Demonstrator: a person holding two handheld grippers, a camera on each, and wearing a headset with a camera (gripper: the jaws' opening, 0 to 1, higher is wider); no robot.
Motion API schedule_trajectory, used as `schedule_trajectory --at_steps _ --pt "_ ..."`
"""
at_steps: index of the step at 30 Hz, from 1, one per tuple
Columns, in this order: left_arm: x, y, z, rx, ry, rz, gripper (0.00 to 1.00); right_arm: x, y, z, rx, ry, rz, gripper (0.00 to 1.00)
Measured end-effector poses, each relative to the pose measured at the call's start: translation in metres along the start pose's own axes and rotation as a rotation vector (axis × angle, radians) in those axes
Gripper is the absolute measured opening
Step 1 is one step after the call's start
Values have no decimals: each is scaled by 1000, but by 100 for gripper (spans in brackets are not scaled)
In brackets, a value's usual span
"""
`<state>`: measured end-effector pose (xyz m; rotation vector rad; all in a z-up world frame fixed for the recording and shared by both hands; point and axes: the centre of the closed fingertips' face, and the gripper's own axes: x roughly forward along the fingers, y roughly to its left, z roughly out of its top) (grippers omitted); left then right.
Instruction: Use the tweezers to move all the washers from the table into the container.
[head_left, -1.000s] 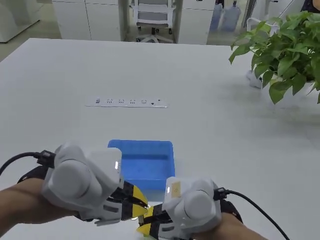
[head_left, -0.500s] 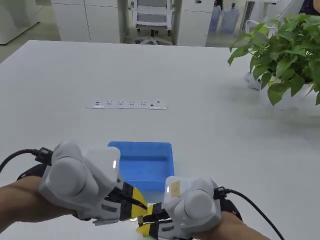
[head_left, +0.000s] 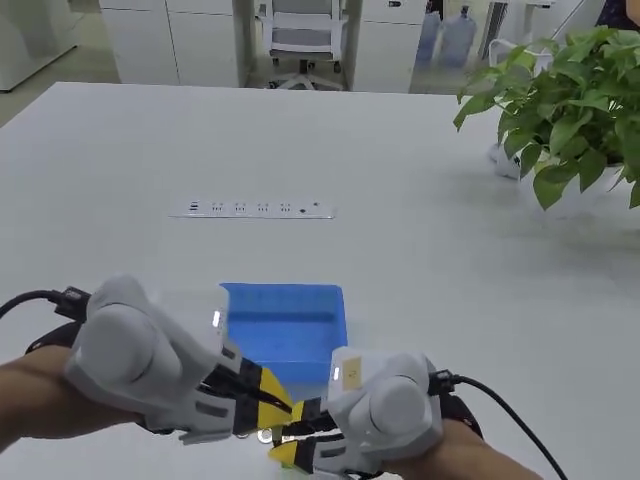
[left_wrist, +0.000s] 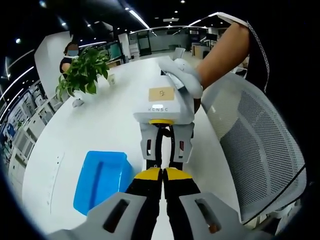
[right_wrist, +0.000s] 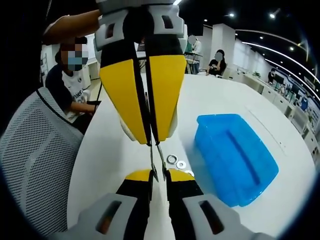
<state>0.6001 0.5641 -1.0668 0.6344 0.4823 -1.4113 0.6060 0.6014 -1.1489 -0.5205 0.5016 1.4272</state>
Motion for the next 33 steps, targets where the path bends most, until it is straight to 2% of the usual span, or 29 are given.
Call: schedule_trajectory --at_steps 13,24,33 --pt "-8 9 2 -30 -53 -2 5 -2 -6 12 -28 -40 -31 13" --pt "-5 9 -4 -2 -34 -15 5 1 -7 7 -41 -18 -37 13" --pt "-1 11 -8 -3 -20 -21 5 6 -11 3 -38 -10 -36 13"
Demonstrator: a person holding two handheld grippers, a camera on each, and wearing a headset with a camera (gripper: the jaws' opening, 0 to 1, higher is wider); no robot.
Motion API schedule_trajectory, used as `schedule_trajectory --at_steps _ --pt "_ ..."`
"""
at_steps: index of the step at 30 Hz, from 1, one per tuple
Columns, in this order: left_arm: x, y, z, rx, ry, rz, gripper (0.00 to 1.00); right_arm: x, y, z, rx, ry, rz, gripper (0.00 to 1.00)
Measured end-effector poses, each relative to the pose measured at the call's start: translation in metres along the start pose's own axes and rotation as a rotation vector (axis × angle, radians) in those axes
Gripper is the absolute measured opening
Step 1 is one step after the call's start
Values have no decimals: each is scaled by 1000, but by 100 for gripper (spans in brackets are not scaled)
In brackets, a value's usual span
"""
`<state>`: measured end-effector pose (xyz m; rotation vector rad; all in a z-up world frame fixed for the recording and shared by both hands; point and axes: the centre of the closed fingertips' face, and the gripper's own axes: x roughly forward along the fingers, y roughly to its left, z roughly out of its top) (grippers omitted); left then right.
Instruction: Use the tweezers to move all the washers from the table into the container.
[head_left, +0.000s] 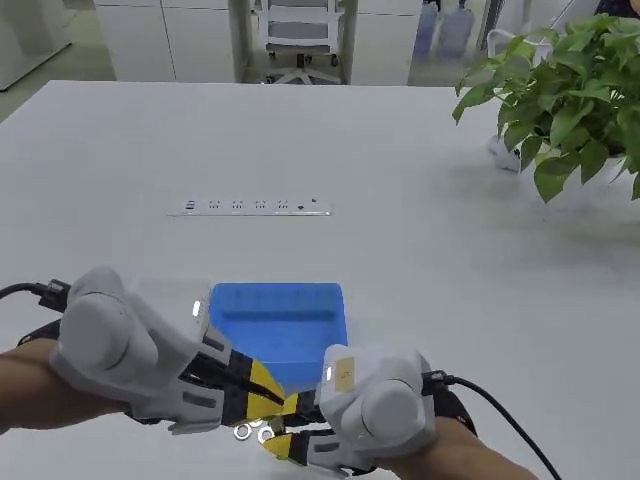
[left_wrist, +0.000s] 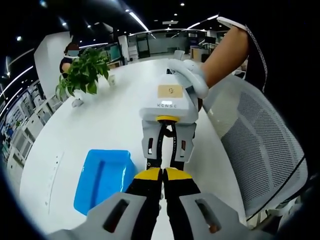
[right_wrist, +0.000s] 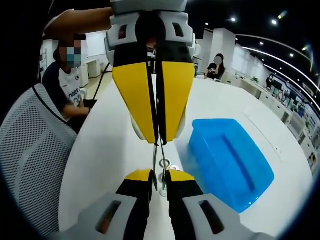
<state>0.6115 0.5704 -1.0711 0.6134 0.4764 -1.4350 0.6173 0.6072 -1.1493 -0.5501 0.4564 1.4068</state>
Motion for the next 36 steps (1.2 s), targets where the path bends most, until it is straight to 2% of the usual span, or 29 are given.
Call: schedule_trajectory --at_steps 17,25,27,36 --pt "8 3 -7 -14 13 -11 5 5 -1 -8 5 15 12 13" --pt "10 7 -5 -30 2 -11 5 5 -3 -8 16 14 10 13" --pt "11 7 -4 -56 -9 -20 5 4 -3 -9 18 15 8 14" --pt "13 9 -2 -55 -19 -25 5 -1 -4 -7 45 2 -4 14"
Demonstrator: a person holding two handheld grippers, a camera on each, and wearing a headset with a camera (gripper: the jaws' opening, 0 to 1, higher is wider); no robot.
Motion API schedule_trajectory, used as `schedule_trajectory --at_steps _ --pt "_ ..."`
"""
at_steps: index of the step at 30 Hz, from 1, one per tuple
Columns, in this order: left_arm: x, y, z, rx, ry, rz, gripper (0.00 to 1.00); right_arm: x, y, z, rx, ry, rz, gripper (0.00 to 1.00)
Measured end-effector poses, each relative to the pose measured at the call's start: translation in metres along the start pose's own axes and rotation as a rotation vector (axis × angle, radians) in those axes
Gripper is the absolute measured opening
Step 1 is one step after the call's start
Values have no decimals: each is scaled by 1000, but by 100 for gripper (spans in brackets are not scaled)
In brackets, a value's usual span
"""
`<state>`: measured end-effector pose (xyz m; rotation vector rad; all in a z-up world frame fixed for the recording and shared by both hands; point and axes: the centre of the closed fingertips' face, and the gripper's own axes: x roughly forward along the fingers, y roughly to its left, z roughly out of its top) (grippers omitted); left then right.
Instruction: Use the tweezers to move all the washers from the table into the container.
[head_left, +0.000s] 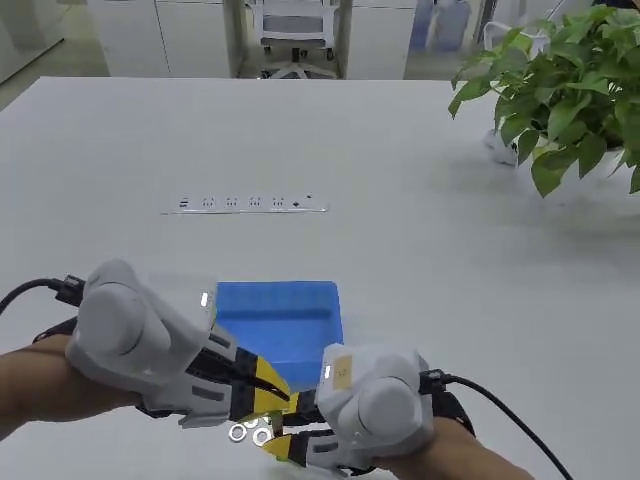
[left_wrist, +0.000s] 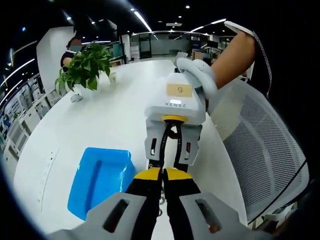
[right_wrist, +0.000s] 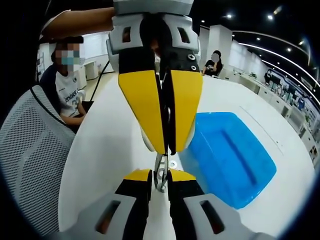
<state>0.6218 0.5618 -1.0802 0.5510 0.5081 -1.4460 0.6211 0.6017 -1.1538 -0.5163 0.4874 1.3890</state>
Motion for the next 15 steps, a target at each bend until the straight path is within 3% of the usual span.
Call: schedule_trajectory --at_steps 15 --pt "0 -1 -1 -2 1 -2 5 0 0 1 25 4 -4 11"
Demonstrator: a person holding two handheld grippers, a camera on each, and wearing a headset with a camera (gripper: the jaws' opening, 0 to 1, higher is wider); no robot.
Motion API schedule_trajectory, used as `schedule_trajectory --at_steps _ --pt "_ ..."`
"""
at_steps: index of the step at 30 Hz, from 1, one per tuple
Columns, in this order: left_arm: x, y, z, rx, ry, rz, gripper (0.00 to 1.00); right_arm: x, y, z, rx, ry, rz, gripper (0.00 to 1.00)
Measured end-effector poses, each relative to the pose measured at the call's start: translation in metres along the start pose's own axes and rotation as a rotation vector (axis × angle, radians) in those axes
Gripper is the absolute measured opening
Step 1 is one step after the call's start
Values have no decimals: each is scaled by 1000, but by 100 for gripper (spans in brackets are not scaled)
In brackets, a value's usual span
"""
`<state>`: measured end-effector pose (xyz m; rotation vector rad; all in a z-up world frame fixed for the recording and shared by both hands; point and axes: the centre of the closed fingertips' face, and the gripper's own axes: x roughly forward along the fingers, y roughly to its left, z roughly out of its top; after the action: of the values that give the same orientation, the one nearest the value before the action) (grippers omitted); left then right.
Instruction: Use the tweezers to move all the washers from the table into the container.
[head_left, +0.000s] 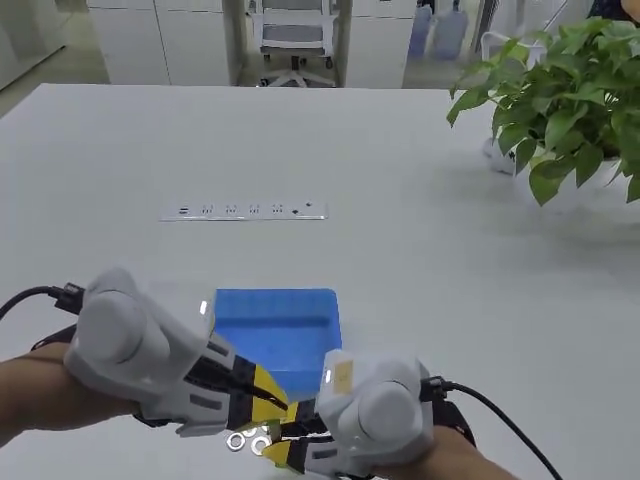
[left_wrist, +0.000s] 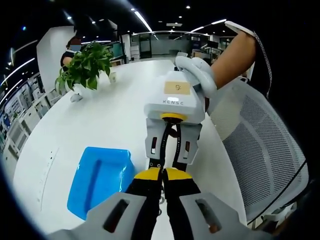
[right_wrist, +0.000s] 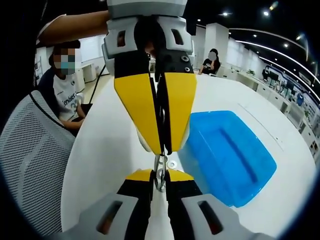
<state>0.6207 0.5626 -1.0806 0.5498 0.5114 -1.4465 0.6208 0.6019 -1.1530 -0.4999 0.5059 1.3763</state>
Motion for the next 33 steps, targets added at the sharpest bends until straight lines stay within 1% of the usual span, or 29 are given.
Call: schedule_trajectory --at_steps 8,15,22,26,33 --pt "-1 -4 1 4 16 -6 5 -3 4 -1 -15 13 0 11" --pt "-6 -6 6 5 18 -9 5 -8 5 5 -12 6 -2 11" --pt "-14 -6 17 4 15 -11 5 -16 4 14 -13 -7 -11 11" --pt "-16 -6 21 15 19 -12 5 -19 2 18 -19 -9 -16 11" --pt "-20 -2 30 30 18 -8 5 -26 -3 25 -13 -20 -31 11"
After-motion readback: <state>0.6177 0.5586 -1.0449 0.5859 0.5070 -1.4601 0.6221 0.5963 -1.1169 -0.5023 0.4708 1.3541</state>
